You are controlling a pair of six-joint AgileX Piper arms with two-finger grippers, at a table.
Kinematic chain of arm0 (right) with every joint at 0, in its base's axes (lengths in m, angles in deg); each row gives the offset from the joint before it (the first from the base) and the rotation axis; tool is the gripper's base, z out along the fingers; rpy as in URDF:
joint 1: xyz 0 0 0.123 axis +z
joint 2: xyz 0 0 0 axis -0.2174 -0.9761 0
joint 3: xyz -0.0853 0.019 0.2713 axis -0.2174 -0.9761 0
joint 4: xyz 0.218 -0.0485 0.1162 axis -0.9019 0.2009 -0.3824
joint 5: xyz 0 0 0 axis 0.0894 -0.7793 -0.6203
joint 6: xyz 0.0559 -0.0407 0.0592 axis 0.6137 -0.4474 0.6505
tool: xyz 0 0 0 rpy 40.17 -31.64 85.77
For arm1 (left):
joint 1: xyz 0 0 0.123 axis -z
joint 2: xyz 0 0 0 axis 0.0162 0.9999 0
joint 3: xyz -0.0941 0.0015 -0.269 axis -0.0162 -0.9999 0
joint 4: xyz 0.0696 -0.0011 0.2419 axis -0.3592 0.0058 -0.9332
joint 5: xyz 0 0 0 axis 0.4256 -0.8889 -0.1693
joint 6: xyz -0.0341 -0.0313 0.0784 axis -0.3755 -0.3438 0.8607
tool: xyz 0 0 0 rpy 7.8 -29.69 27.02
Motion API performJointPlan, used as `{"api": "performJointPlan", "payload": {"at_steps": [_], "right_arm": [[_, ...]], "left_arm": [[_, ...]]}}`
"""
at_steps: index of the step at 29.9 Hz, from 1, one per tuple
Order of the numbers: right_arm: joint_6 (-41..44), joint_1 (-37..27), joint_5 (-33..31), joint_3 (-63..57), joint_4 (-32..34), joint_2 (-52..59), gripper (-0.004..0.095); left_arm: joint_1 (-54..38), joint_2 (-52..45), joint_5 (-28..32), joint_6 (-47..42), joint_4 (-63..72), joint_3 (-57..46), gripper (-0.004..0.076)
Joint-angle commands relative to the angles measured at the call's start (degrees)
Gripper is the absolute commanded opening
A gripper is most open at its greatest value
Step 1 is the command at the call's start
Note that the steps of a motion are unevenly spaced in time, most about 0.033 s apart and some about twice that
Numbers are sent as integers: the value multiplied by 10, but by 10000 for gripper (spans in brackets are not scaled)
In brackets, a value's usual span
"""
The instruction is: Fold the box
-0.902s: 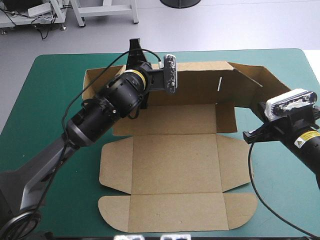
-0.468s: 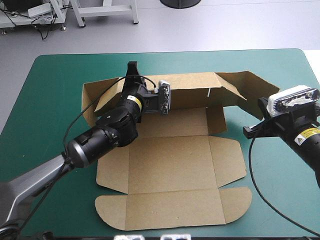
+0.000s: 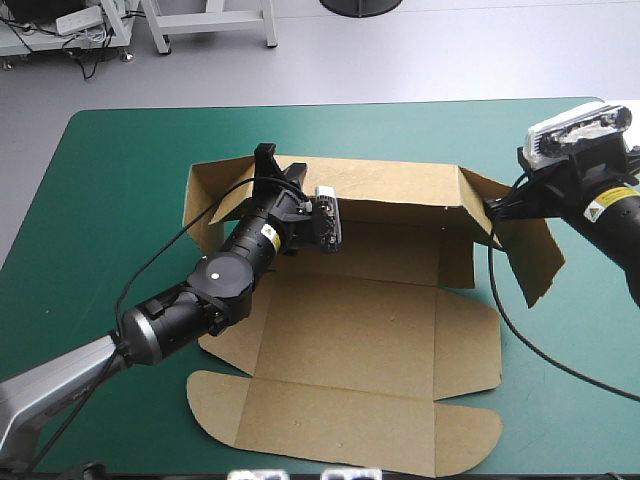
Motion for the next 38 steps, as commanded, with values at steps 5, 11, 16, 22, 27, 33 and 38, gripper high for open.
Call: {"api": "performJointPlan", "payload": {"at_steps": [5,11,16,22,27,33,38], "right_arm": [[30,-13,16,31,38,-60,-18],[-20,-55,21,65,-60,-135,-18],[-107,-92,-28,161,-195,-210,-18],[-122,-117,-192,302,-214,-318,-18],[-122,-120,-299,391,-226,-392,-18],[-122,-120,-313,426,-277,-441,-18],[-113,-120,-328,426,-277,-469,-18]], "left_arm": [[2,-10,-83,-22,-4,16,-3],[2,-10,-87,-22,10,16,-3],[2,-10,-85,-22,15,16,-3],[2,-9,-91,-22,16,16,-3],[2,-8,-90,-22,16,16,-3],[2,2,-90,-4,16,16,-3],[2,19,-94,7,13,16,-3]]}}
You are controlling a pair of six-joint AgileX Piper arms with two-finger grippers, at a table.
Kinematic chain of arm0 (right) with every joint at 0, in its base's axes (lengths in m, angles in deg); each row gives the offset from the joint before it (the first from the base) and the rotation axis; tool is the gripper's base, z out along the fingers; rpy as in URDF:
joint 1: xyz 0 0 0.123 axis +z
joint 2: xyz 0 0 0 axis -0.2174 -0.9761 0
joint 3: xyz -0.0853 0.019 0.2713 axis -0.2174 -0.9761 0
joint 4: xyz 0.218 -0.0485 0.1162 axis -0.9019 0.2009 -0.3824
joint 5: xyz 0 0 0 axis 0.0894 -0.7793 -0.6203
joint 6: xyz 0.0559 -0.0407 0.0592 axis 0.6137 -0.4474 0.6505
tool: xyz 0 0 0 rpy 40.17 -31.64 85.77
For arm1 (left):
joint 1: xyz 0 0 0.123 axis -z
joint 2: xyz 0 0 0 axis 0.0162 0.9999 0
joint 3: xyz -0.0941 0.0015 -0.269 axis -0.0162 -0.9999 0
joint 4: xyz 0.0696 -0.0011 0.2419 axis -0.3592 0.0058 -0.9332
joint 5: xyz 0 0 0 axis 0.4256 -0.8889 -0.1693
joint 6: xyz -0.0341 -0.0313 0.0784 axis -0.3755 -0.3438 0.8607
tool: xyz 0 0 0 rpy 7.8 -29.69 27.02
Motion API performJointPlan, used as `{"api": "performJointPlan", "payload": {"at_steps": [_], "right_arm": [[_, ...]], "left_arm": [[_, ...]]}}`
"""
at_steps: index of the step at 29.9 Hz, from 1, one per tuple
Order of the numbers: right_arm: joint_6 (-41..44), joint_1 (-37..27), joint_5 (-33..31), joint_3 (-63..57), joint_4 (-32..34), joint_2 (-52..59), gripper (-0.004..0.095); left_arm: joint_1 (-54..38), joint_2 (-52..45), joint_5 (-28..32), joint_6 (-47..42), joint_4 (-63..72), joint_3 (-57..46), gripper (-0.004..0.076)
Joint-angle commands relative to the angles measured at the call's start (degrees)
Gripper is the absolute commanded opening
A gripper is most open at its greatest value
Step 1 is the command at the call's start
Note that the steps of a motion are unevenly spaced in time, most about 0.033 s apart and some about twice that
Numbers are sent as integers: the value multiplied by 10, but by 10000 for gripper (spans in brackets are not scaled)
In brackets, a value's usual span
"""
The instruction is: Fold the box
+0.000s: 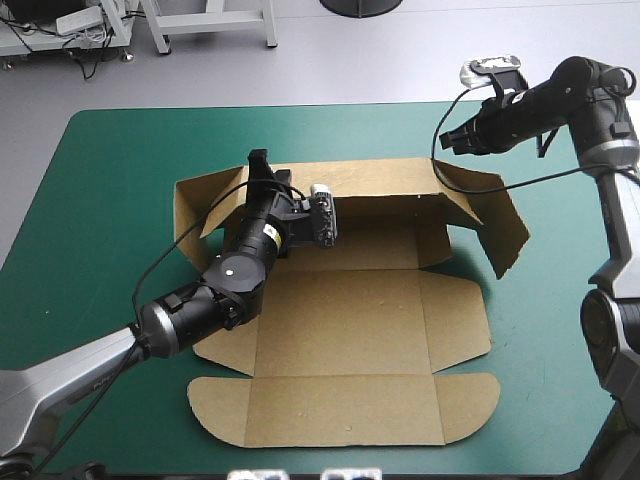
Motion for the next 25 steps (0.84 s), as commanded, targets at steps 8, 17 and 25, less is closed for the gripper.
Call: {"api": "performJointPlan", "payload": {"at_steps": [8,17,25], "right_arm": [[10,-5,-5,16,26,8,-18],[-18,-5,-6,-41,-43,8,-18],[-40,-5,-7,-64,-84,15,-18]], "left_arm": [[-25,-5,-31,-2,-32,17,-3],[-38,-5,-14,-2,-24,17,-3],[-38,-5,-3,-2,-24,17,-3]]}}
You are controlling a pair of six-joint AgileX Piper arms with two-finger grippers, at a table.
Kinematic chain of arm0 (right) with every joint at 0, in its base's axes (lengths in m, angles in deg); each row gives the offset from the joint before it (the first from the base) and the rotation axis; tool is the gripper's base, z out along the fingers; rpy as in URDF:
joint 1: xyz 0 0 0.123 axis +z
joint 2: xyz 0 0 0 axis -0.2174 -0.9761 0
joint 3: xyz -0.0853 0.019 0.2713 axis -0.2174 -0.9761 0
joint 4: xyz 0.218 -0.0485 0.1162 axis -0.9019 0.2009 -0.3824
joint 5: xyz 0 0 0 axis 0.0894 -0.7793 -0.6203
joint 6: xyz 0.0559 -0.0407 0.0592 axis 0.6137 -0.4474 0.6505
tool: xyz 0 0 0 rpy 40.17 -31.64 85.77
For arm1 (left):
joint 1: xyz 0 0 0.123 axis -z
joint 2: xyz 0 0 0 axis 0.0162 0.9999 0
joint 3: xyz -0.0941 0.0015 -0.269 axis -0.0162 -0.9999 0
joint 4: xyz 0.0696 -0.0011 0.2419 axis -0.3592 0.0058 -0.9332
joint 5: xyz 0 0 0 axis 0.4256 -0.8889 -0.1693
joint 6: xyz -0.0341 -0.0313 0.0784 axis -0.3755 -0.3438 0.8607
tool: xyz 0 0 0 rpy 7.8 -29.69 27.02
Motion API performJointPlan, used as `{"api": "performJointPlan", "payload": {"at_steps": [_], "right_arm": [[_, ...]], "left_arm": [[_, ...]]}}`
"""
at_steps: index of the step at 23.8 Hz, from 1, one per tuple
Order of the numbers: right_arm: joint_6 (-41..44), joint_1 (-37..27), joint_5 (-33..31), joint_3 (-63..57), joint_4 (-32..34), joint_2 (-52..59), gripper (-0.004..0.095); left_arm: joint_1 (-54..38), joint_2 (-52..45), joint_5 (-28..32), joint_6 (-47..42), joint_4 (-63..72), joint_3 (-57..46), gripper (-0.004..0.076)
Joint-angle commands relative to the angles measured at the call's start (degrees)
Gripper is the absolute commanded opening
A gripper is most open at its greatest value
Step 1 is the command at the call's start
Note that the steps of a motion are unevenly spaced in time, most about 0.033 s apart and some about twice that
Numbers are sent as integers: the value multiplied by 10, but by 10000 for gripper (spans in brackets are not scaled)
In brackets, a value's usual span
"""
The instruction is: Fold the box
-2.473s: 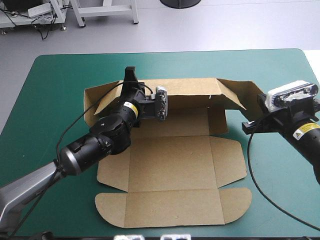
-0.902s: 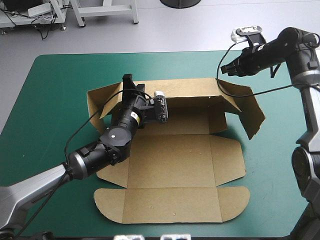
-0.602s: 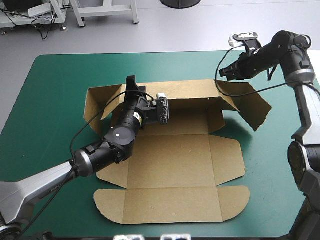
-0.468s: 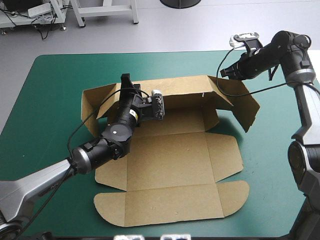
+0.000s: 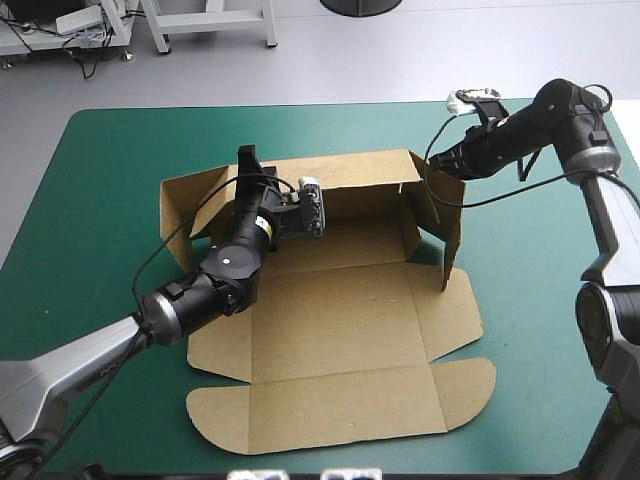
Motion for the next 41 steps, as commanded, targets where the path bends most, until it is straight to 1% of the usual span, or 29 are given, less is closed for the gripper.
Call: {"api": "performJointPlan", "payload": {"at_steps": [1,4,7,11,15,16,17,18,20,21,22,23,26,27,32,33,34,35,36,38,41], "right_arm": [[-10,-5,-8,12,-22,40,-18],[-21,-5,-8,-2,-16,55,-18],[-49,-5,-8,-44,-18,78,-18],[-103,-5,-8,-110,-50,102,-18],[-234,-5,-5,-172,-127,127,-18],[-271,-5,3,-190,-135,132,-18],[-285,-5,14,-198,-136,135,-18],[-320,-6,35,-218,-143,144,-18],[-398,-15,74,-263,-192,166,-18],[-448,-24,96,-292,-239,180,-18],[-478,-33,118,-326,-273,194,-18],[-509,-43,141,-355,-293,209,-18],[-575,-49,162,-426,-330,227,-18],[-605,-45,168,-446,-334,227,-18],[-694,-45,215,-524,-385,254,-16],[-729,-45,235,-553,-415,268,-16],[-784,-45,258,-588,-463,289,-16],[-821,-45,276,-605,-489,301,-17],[-856,-45,289,-622,-521,313,-17],[-921,-45,295,-644,-570,332,-17],[-928,-45,303,-643,-585,328,-14]], "left_arm": [[0,-22,-2,-5,-22,17,-3],[0,-22,-1,-5,-22,17,-3],[0,-22,0,-5,-22,17,-3],[0,-22,11,-5,-22,17,-3],[0,-22,24,-5,-21,17,-3],[0,-22,23,-2,-16,17,-3],[0,-22,22,5,-11,17,-3],[0,-22,20,6,1,17,-3],[0,-22,20,11,11,17,-3],[0,-22,20,11,11,17,-3],[0,-22,19,11,11,17,-3],[0,-22,19,11,11,17,-3],[0,-22,24,11,11,17,-3],[0,-22,26,11,13,17,-3],[0,-22,21,11,13,17,-3],[0,-22,21,11,13,17,-3],[0,-22,21,11,13,17,-3],[0,-22,21,11,13,17,-3],[0,-22,21,11,13,17,-3],[0,-22,21,11,13,17,-3],[0,-22,21,11,13,17,-3]]}}
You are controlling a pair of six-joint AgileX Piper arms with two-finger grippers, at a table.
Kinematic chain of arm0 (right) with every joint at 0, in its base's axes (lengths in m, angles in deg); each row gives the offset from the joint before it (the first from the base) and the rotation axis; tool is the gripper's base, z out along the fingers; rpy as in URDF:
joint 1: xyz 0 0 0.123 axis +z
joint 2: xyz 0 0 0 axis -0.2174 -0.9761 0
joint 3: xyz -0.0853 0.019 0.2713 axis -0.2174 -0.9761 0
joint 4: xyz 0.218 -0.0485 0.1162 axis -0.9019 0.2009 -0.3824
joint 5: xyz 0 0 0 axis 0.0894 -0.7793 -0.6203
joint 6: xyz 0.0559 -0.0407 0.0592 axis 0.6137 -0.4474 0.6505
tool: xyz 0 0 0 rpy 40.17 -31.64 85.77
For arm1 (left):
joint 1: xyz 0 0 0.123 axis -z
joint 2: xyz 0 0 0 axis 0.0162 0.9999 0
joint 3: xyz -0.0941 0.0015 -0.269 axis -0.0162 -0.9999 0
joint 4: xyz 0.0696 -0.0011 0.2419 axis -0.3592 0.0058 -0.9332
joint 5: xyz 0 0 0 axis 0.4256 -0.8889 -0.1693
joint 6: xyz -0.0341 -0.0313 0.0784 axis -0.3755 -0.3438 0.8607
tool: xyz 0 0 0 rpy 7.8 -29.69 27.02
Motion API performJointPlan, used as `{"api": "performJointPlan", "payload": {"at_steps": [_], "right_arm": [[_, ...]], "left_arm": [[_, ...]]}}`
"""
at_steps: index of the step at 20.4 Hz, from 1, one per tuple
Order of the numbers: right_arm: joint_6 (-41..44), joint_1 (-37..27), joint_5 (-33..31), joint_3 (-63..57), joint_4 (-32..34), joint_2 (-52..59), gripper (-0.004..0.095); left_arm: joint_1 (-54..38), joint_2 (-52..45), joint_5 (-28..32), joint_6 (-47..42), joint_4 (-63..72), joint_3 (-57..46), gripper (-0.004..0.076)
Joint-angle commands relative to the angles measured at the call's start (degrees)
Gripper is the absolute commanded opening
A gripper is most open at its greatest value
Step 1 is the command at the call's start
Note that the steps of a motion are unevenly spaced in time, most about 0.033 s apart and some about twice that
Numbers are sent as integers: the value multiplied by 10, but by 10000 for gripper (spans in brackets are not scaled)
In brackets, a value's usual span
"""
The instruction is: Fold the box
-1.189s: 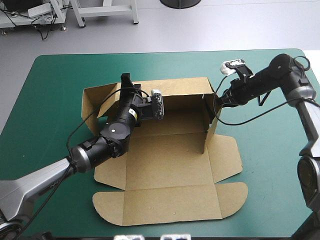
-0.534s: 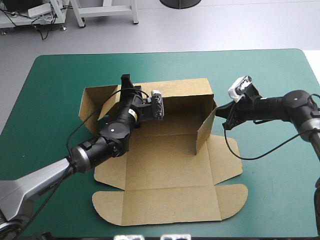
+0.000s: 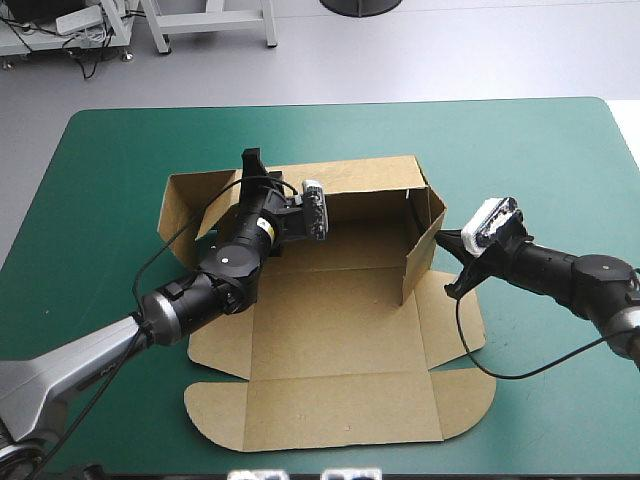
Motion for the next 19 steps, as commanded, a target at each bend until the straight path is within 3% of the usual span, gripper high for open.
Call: {"api": "performJointPlan", "payload": {"at_steps": [1,3,5,6,8,11,14,17,19], "right_arm": [[-24,0,1,11,-57,13,-6],[-47,0,-23,11,-45,11,133],[-24,0,-29,11,-46,11,374],[-7,0,-26,11,-54,11,651],[18,0,-12,13,-57,11,946],[19,4,-56,22,-56,3,929],[19,42,-39,27,-56,-4,929],[19,94,42,28,-58,-5,929],[18,103,59,28,-80,-5,928]], "left_arm": [[1,-22,-5,-7,-15,17,-3],[1,-22,-5,-7,-15,17,-3],[1,-22,-5,-7,-15,17,-3],[1,-22,-5,-7,-15,17,-3],[1,-22,-5,-7,-15,17,-3],[1,-22,-5,-7,-15,17,-3],[1,-22,-1,-7,-15,17,-3],[1,-15,4,-2,-9,17,-3],[1,-7,4,20,18,17,-3]]}}
